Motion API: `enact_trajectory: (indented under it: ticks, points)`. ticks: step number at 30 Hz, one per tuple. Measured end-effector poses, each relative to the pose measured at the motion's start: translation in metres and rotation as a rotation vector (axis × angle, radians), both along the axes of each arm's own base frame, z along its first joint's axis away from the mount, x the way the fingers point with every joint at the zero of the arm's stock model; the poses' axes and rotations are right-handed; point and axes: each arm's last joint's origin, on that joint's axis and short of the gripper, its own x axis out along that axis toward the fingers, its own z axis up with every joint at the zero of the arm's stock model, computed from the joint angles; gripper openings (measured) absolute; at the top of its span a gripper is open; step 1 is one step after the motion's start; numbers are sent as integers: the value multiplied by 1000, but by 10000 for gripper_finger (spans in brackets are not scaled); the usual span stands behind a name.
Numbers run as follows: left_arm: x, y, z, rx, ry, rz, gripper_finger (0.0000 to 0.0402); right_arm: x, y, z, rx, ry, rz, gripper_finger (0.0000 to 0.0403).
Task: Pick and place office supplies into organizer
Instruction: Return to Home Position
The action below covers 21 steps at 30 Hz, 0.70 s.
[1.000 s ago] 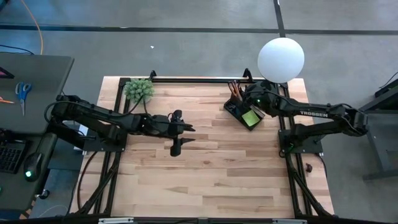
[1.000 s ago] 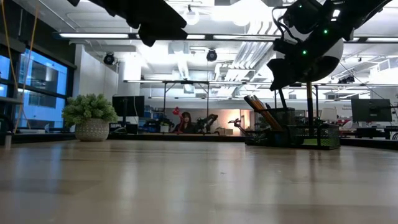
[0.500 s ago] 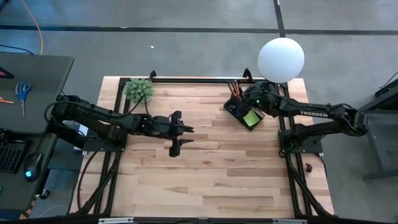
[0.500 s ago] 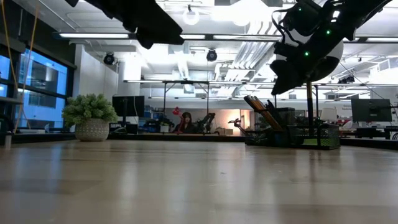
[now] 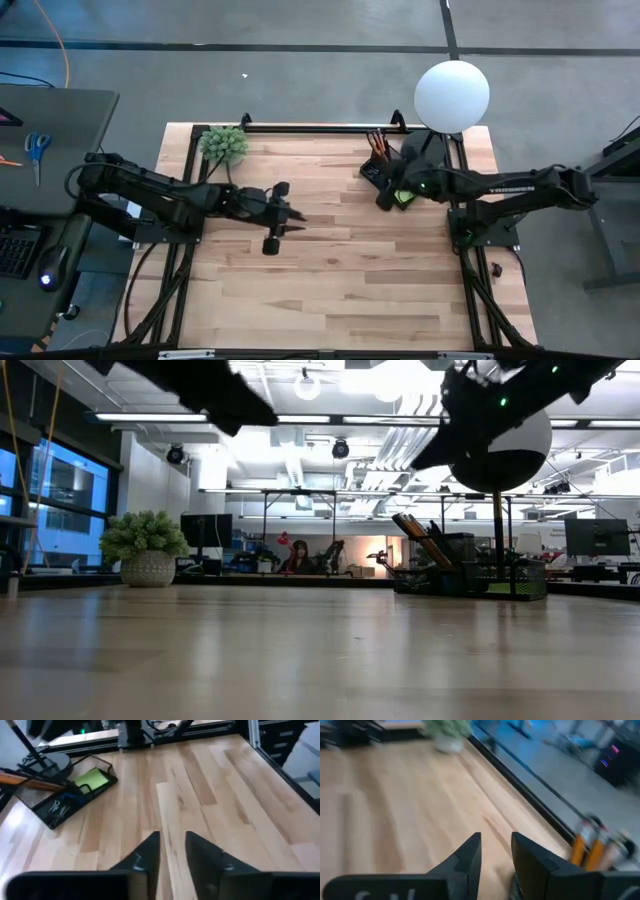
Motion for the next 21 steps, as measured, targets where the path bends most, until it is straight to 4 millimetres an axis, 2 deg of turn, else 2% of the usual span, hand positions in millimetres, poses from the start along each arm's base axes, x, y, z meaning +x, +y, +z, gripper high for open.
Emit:
enact_trajectory:
  ticks: [4, 7, 13, 21]
  points:
    - [-23, 15, -8, -13, -12, 51, 30, -2, 14, 6, -6, -27, 93, 83]
    - [-43, 25, -14, -68, -92, 31, 5, -10, 18, 0, 4, -43, 126, 74]
    - [-79, 35, -36, -130, -253, -15, 15, -37, 22, -26, 21, -190, 175, 65]
    - [-106, 34, -54, -155, -340, -82, 6, -79, 27, -54, -12, -460, 275, 63]
